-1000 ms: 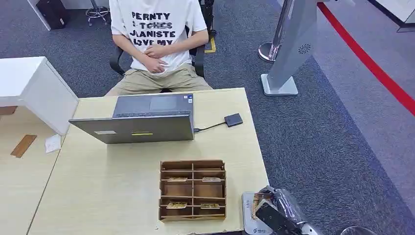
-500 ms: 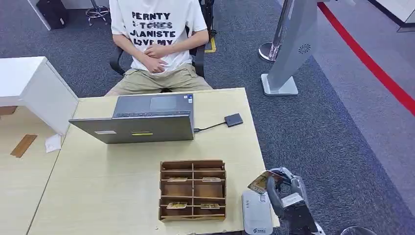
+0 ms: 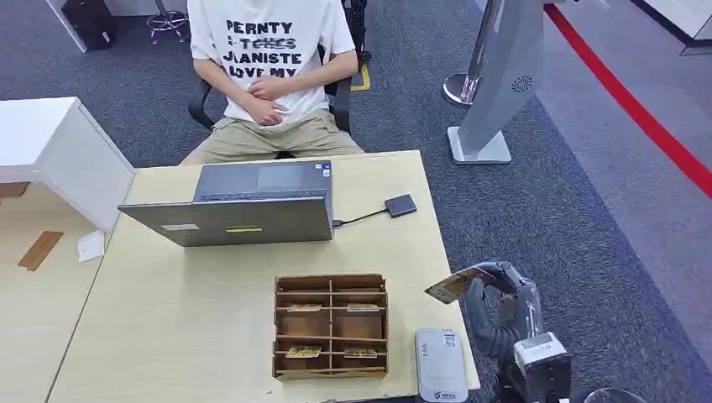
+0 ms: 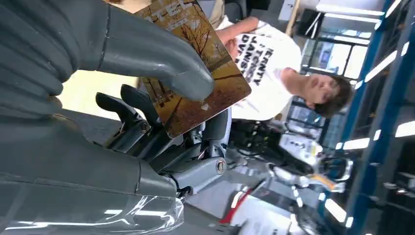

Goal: Pass the card to the sensor for recognition and then transmit it.

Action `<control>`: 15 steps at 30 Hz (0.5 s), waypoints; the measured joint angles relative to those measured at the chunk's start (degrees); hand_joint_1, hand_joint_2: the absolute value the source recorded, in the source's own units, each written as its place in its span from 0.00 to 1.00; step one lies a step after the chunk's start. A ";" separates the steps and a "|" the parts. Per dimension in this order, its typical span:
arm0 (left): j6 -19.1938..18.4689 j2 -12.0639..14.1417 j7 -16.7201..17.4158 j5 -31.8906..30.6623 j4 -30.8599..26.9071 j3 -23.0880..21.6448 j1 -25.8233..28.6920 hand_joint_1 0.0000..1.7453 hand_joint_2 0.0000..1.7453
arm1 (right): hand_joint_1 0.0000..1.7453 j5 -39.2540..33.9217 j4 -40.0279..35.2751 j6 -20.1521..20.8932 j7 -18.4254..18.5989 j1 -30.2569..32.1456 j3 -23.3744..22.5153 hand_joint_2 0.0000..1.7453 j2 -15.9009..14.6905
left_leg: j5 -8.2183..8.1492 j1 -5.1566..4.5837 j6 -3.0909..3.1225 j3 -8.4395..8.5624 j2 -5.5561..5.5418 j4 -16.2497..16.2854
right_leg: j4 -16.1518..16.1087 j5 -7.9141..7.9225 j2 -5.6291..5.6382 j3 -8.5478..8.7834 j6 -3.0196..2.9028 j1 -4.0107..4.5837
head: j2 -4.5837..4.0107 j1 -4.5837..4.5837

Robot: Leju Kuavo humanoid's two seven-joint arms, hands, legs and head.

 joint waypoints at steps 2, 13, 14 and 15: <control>-0.13 0.00 0.02 -0.72 0.00 -0.61 -0.03 0.00 0.00 | 1.00 1.52 0.02 0.44 0.63 -2.50 0.87 1.00 0.00 | 0.01 0.00 0.00 0.01 0.01 0.00 | 0.00 0.01 0.00 0.00 0.00 0.00 | 0.00 0.00; -1.33 0.02 0.57 -3.93 0.00 -3.61 -0.34 0.00 0.00 | 1.00 11.25 3.84 1.99 10.02 -21.76 8.76 1.00 -0.35 | 0.06 0.00 -0.03 0.02 0.03 0.01 | 0.04 0.05 0.05 0.00 -0.05 0.00 | 0.00 -0.02; -1.49 0.02 0.61 -4.20 0.00 -3.85 -0.47 0.00 0.00 | 1.00 12.28 4.59 2.25 11.22 -24.04 9.73 1.00 -0.35 | 0.07 0.00 -0.03 0.02 0.03 0.01 | 0.05 0.06 0.06 0.00 -0.05 0.00 | 0.00 -0.02; -1.77 0.02 0.70 -4.52 0.00 -4.09 -0.63 0.00 0.00 | 1.00 13.22 5.27 2.62 12.51 -26.19 10.60 1.00 -0.35 | 0.07 0.01 -0.03 0.02 0.01 0.01 | 0.05 0.05 0.04 0.01 -0.05 0.00 | 0.00 0.00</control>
